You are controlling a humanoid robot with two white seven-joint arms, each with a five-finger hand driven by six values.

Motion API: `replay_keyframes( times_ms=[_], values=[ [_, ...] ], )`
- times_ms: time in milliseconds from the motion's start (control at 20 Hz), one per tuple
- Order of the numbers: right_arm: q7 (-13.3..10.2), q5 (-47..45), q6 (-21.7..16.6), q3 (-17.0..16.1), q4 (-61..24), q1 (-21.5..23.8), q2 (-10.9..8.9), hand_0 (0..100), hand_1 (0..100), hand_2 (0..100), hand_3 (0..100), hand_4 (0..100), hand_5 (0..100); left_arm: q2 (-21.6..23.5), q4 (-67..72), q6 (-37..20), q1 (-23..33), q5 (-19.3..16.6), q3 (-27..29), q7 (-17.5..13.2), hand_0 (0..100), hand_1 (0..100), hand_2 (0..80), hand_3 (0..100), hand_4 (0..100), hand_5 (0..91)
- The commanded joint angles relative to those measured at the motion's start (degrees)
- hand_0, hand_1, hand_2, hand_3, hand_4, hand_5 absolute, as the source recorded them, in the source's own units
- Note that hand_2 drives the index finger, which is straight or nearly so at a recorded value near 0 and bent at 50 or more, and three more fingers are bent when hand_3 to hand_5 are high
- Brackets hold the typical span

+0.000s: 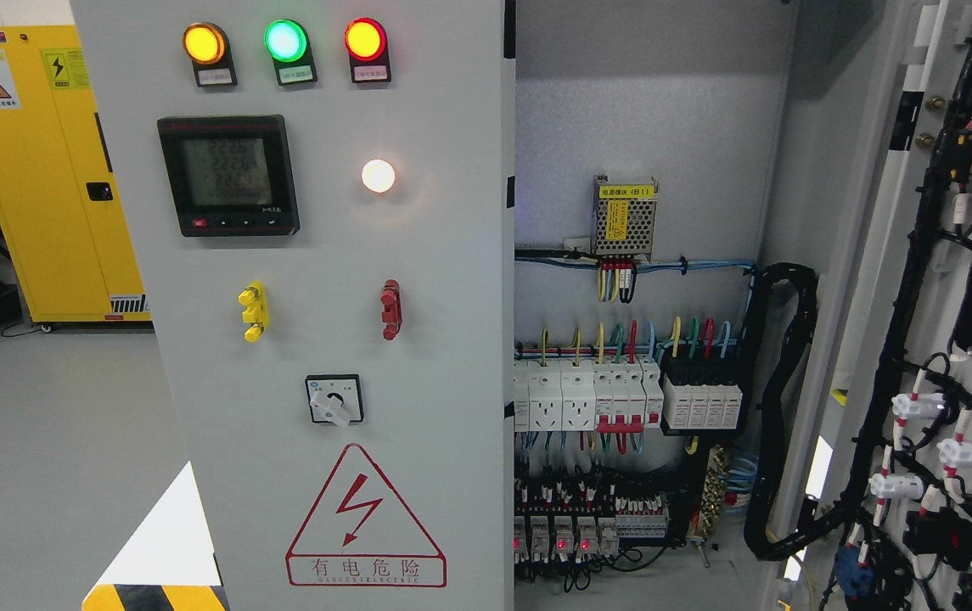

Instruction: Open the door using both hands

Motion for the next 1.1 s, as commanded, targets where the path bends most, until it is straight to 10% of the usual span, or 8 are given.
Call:
replay_keyframes(
  times_ms=[0, 350, 1051],
  values=[
    [0.42, -0.04, -2.45, 6.30, -10.75, -6.40, 0.03, 21, 11, 0, 0, 0, 0, 0.01, 0.01, -0.03, 0.00, 0.00, -0.02, 0.00, 33, 20, 0.0, 0, 0, 0.0],
    [0.42, -0.13, -1.49, 4.55, -10.57, -17.21, 4.43, 21, 11, 0, 0, 0, 0, 0.01, 0.01, -0.03, 0.00, 0.00, -0.02, -0.09, 33, 20, 0.0, 0, 0, 0.0],
    [0.33, -0.22, 15.47, -3.97, 1.98, -48.40, 13.04, 21, 11, 0, 0, 0, 0, -0.17, 0.01, -0.12, 0.00, 0.00, -0.02, -0.52, 34, 20, 0.0, 0, 0, 0.0]
  ],
)
